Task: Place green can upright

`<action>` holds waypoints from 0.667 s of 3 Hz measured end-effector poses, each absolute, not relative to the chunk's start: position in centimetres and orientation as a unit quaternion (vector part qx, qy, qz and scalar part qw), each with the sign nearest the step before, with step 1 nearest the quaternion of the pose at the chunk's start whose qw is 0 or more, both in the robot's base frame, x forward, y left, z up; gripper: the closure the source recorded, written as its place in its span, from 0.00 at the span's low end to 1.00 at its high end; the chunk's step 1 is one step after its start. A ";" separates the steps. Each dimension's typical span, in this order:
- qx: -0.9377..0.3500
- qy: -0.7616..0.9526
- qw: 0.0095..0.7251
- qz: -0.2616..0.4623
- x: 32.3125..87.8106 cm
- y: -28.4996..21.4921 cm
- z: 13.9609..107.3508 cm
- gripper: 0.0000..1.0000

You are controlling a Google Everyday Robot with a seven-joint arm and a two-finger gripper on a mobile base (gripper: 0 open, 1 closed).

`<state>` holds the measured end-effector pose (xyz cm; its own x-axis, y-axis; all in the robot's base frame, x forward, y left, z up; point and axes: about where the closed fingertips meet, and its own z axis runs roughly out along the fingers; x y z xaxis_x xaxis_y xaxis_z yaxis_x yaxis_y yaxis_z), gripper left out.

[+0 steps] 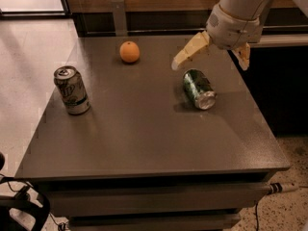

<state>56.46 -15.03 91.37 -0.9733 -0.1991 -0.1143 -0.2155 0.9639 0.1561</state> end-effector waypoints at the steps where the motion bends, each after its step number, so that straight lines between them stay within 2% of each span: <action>1: -0.119 0.990 0.033 0.067 59.1 -14.5 89.3 0.00; 2: -0.119 0.989 0.044 0.070 59.7 -14.2 89.2 0.00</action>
Offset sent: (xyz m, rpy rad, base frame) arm 0.0284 -0.0016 -0.0282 -0.0851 0.0830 0.0844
